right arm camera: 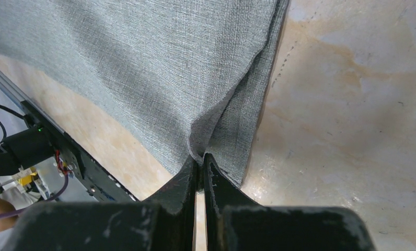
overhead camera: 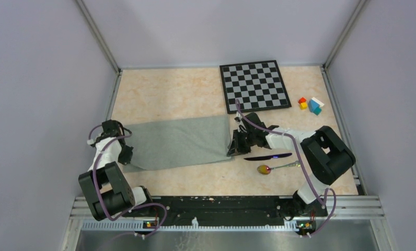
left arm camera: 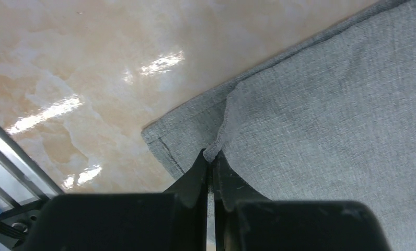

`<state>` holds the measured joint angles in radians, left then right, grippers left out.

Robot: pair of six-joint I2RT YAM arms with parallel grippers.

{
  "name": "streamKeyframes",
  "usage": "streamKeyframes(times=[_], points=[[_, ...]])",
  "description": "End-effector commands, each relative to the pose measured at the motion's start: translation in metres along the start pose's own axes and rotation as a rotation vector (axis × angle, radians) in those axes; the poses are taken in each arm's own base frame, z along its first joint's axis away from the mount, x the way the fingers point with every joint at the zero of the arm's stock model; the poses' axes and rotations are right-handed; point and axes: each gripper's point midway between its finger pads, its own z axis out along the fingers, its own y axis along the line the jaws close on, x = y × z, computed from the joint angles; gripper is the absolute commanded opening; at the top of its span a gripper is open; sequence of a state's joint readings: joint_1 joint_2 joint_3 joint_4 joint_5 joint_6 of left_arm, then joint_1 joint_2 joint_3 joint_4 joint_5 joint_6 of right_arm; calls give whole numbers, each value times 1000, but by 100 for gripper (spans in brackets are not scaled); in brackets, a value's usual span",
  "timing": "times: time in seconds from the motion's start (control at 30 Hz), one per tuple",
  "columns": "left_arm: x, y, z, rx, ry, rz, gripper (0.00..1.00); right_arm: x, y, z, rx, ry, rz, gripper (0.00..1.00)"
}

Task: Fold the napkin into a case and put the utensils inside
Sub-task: Fold and flatten the napkin at the center of the board.

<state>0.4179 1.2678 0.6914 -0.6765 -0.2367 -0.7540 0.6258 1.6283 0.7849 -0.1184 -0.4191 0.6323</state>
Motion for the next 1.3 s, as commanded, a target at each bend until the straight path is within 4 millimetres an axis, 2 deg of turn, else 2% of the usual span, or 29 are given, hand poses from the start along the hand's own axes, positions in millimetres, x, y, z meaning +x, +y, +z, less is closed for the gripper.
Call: streamKeyframes(times=[0.0, 0.17, 0.23, 0.27, 0.33, 0.43, 0.5, 0.6, 0.7, 0.83, 0.97, 1.0, 1.1, 1.2, 1.27], points=[[-15, 12, -8, -68, -70, -60, 8, -1, 1, 5, 1, -4, -16, 0], [-18, 18, -23, -76, -90, -91, 35, -1, 0, 5, 7, 3, -18, 0], [-17, 19, -30, -65, -87, -101, 62, -1, 0, 5, 13, 9, -20, 0], [-18, 20, -35, -63, -94, -112, 72, -1, -1, 5, 15, 11, -21, 0], [-27, 19, -47, -40, -133, -118, 82, 1, -1, 5, 16, 14, -18, 0], [-43, 11, -67, 22, -196, -108, 86, 3, 0, 4, 6, 24, -12, 0], [-47, -4, -72, 114, -212, -52, 87, 4, 1, 4, 3, 26, -7, 1], [-38, -39, -70, 301, -159, 66, 90, 3, 3, 4, -2, 25, -1, 3], [-25, -63, -66, 413, -82, 157, 90, 3, 4, 3, -4, 23, 6, 3], [-17, -69, -53, 409, -20, 193, 91, 4, 1, 2, 13, 20, 12, 6], [-16, -70, -52, 419, -32, 195, 91, 8, -5, 1, 39, 26, 16, 9], [-16, -70, -52, 422, -37, 197, 91, 8, -6, 1, 46, 25, 7, 12], [-16, -73, -56, 446, -39, 217, 92, -2, -9, -9, 101, 7, -49, 29], [-13, -84, -66, 522, -24, 269, 93, -25, 1, -40, 178, -83, -183, 47], [-12, -93, -70, 579, -19, 290, 94, -34, 11, -49, 173, -130, -240, 57]])
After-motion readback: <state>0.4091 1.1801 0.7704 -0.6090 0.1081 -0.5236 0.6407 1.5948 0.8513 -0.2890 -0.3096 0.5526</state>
